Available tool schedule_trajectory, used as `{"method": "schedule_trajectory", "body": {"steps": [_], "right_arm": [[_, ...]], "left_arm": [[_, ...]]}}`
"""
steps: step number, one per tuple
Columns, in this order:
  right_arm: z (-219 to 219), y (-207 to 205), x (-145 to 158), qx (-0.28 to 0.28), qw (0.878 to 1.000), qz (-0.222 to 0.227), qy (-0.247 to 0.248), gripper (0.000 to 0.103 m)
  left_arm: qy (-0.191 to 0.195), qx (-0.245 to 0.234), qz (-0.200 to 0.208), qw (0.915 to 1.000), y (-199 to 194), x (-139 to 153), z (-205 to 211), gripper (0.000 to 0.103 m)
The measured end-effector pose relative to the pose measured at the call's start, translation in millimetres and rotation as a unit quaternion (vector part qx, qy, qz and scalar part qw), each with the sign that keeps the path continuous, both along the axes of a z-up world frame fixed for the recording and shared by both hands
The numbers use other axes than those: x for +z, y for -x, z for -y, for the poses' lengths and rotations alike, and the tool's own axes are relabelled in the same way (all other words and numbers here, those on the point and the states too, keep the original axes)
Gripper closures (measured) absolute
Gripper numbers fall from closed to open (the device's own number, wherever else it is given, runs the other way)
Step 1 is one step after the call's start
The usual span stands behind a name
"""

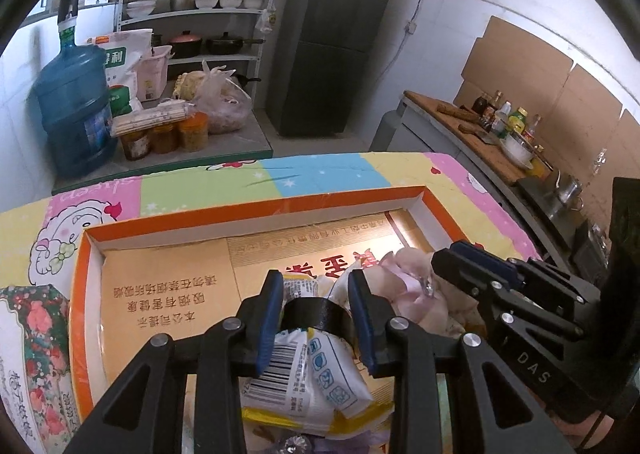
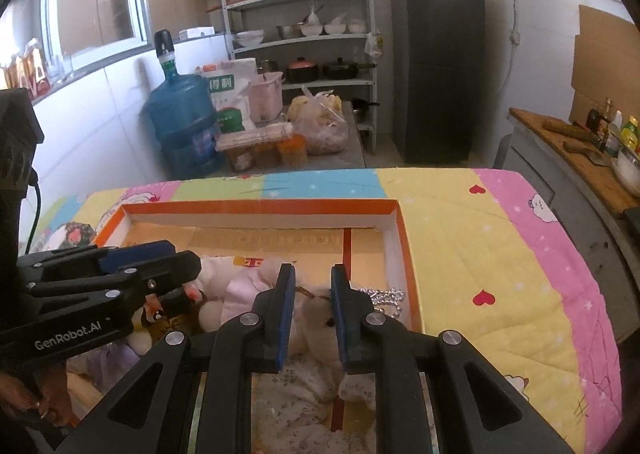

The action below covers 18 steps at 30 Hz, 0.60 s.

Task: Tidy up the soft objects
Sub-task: 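Open both grippers to drop the bear and snack packet into the box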

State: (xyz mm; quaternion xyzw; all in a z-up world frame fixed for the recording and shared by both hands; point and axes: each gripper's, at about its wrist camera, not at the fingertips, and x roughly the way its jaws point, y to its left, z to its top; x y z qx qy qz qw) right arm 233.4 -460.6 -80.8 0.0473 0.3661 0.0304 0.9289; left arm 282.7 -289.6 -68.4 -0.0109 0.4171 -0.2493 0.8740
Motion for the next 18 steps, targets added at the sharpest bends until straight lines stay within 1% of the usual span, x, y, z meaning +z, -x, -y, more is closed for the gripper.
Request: {"method": "schedule_trajectory", "body": {"steps": [1,2,3,4,5,7,8,9,10,14,16,18], "right_arm": [[0.8,0.0,-0.4,-0.001,1.0,0.0,-0.002,0.084],[1.0,-0.4,-0.1,-0.001,1.0,0.0,-0.003,0.084],[1.5,-0.3,-0.2,-0.002,1.0,0.0,-0.007,0.081],[1.9,-0.3,-0.3,-0.001,1.0,0.001,-0.01,0.078],[2.8,-0.1,0.3,-0.002,1.0,0.003,-0.014,0.073],[4.2,1.6,1.6,-0.005,1.0,0.008,-0.016,0.067],[4.5,1.9,2.2,-0.007,1.0,0.009,-0.016,0.06],[5.0,2.9,2.8,-0.009,1.0,0.011,-0.017,0.056],[5.4,4.1,3.7,-0.011,1.0,0.013,-0.018,0.055],[5.4,9.5,8.6,-0.017,0.999,0.019,-0.023,0.053],[4.3,13.8,12.3,-0.018,0.999,0.024,-0.021,0.05],[3.0,19.2,16.0,-0.02,0.999,0.029,-0.02,0.044]], "left_arm": [[-0.002,0.002,0.0,1.0,0.3,0.7,0.0,0.067],[-0.002,0.002,0.0,1.0,0.2,1.7,-0.3,0.062],[0.0,0.002,0.002,1.0,1.2,3.0,-0.6,0.058],[0.001,0.002,0.004,1.0,1.8,3.9,-1.5,0.049],[0.004,0.004,0.006,1.0,2.4,5.3,-2.9,0.042],[0.013,0.008,0.011,0.9998,4.2,8.7,-5.9,0.035],[0.017,0.012,0.014,0.9997,4.9,10.9,-8.2,0.03],[0.019,0.015,0.015,0.9996,5.5,12.9,-9.4,0.029],[0.02,0.017,0.017,0.9995,7.1,15.4,-10.7,0.027],[0.019,0.018,0.027,0.9993,14.4,24.8,-14.3,0.027],[0.021,0.019,0.038,0.9989,21.3,31.0,-16.5,0.027],[0.021,0.018,0.047,0.9985,27.0,35.7,-18.2,0.026]]}}
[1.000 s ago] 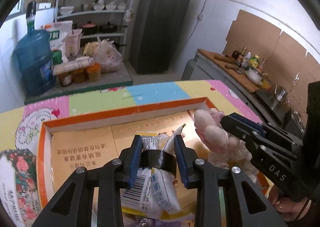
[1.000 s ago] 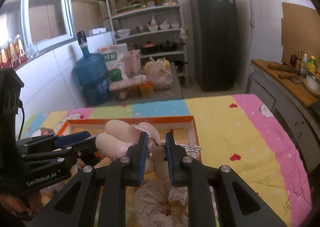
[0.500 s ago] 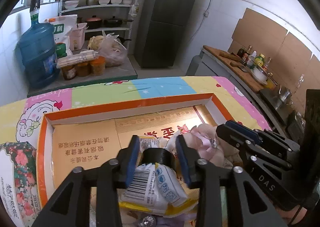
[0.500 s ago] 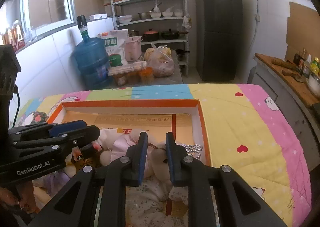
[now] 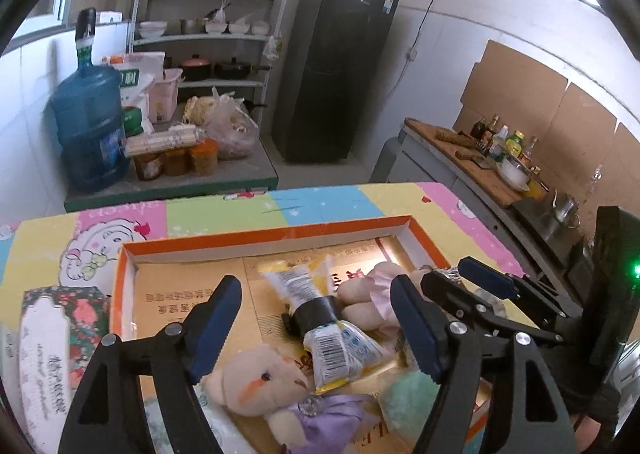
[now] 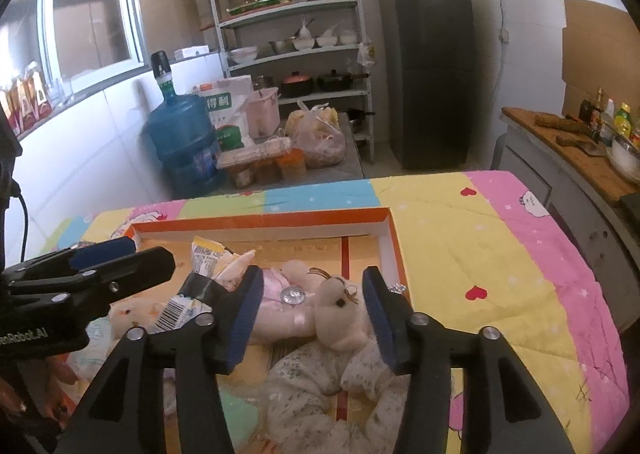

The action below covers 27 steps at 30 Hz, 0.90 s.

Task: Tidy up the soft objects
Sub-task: 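Open both grippers to drop the bear and snack packet into the box, then withdraw both tools from the box toward the remaining items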

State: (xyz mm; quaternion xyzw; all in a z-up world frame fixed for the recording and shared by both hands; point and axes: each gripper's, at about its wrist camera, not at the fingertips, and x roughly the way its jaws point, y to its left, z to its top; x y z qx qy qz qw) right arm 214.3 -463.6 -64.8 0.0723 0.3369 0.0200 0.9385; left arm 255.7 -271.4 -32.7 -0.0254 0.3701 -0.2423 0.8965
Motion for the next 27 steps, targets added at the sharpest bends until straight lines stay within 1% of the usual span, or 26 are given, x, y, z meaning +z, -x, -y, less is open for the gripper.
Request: {"method": "schedule_trajectory", "body": {"steps": [2,3,8,18,22,27], "right_arm": [[-1.6,6.0,3.3,-0.002,1.0,0.004,0.0,0.044],[-2.0,8.4,4.3,-0.003,1.0,0.004,0.0,0.043],[-3.4,27.2,11.4,-0.013,1.0,0.011,-0.005,0.037],[-21.0,71.2,31.0,-0.047,0.998,0.046,0.008,0.036],[-33.6,88.6,36.3,-0.046,0.997,0.058,0.008,0.036],[-48.3,105.4,39.3,-0.042,0.997,0.065,0.005,0.036]], "left_arm": [[-0.002,-0.002,0.008,1.0,5.6,4.5,-0.5,0.017],[-0.003,-0.002,0.012,0.9999,8.7,6.4,-0.9,0.015],[-0.002,0.0,0.03,0.9996,23.0,16.5,-7.2,0.015],[-0.009,0.015,0.075,0.997,62.6,36.6,-29.2,0.015],[-0.013,0.026,0.099,0.9947,82.0,44.5,-41.5,0.015],[-0.011,0.039,0.115,0.9926,104.0,51.5,-59.3,0.015]]}}
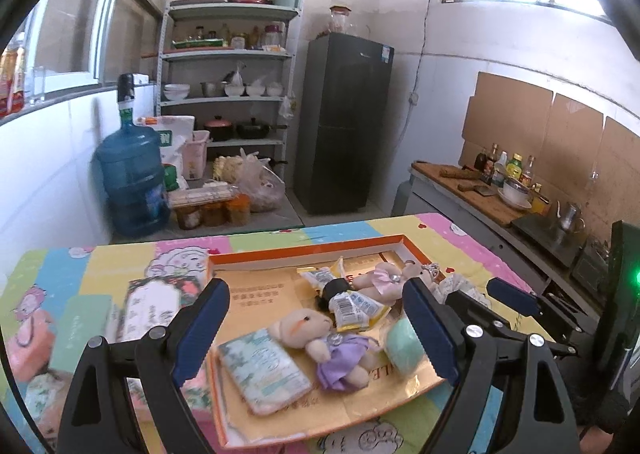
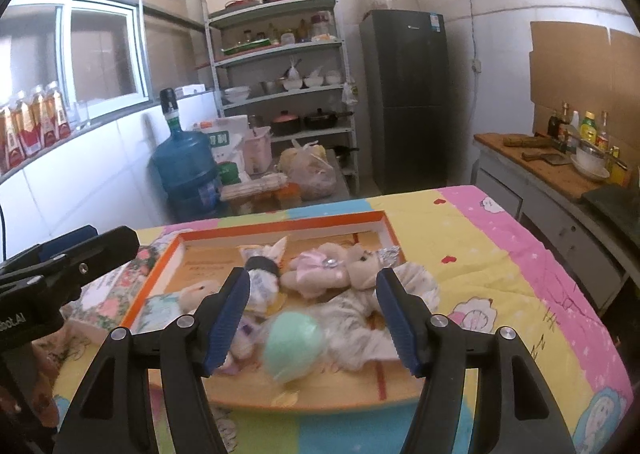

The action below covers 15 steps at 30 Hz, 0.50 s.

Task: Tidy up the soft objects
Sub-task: 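Withdraw both tools from the box toward the remaining items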

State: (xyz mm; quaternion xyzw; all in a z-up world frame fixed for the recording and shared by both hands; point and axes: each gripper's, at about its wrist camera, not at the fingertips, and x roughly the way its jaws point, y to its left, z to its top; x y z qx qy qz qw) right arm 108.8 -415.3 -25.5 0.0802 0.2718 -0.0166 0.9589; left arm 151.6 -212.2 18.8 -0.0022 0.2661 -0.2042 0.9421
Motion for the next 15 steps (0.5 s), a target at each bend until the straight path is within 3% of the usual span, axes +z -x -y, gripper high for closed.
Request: {"method": "schedule_trajectory", "body": {"steps": [15], "right_arm": [[-57.5,42.4,21.2,0.02,0.999,0.026,0.014,0.036]], "left_arm": [[-0.01,0.037,0.016,0.9991,44.1,6.0,-51.6,0.015]]}}
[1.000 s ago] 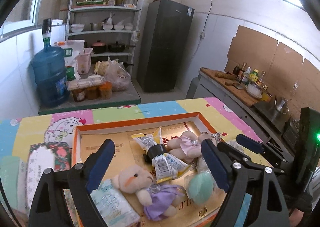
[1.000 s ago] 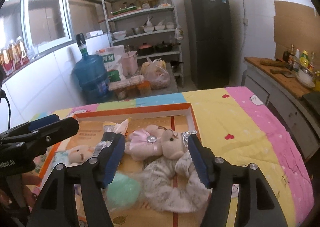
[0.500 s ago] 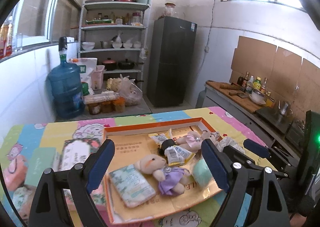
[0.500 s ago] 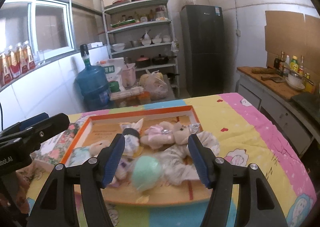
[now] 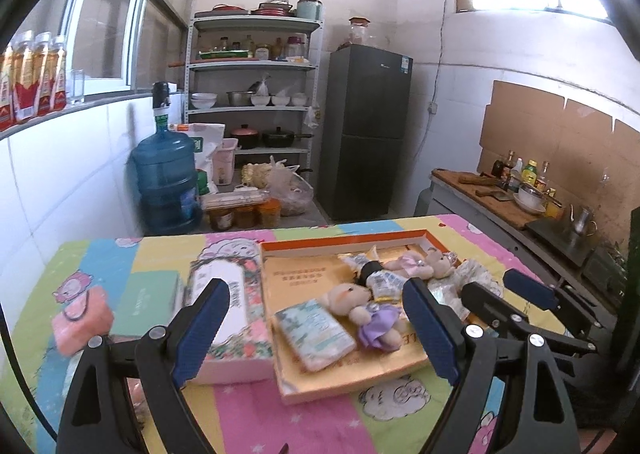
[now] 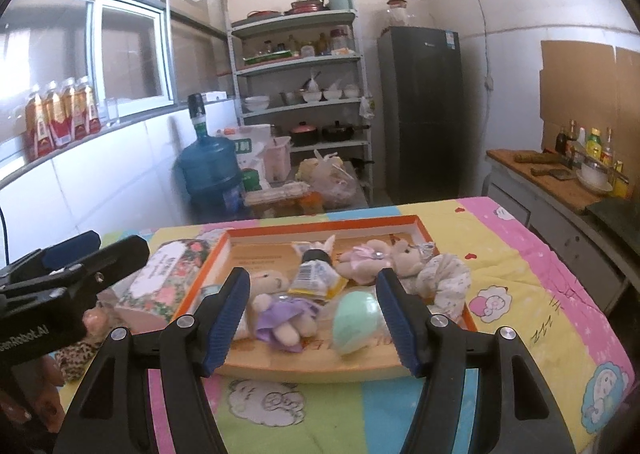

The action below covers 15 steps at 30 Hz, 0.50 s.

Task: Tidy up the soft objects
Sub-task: 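Withdraw both tools from the box toward the remaining items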

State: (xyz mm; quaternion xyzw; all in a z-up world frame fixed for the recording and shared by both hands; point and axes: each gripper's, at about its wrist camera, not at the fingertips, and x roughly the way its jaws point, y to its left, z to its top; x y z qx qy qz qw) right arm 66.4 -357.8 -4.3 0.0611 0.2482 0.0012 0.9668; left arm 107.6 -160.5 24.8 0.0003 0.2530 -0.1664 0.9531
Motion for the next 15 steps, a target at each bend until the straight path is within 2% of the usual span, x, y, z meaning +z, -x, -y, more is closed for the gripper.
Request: {"method": "schedule_trajectory", "body": {"steps": [15], "right_arm": [[-56.2,29.2,7.8,0.022,1.0,0.017,0.008,0.036]], "left_arm": [[-0.008,0.032,0.01,0.9994,31.8,-4.8,-49.1,0.015]]}}
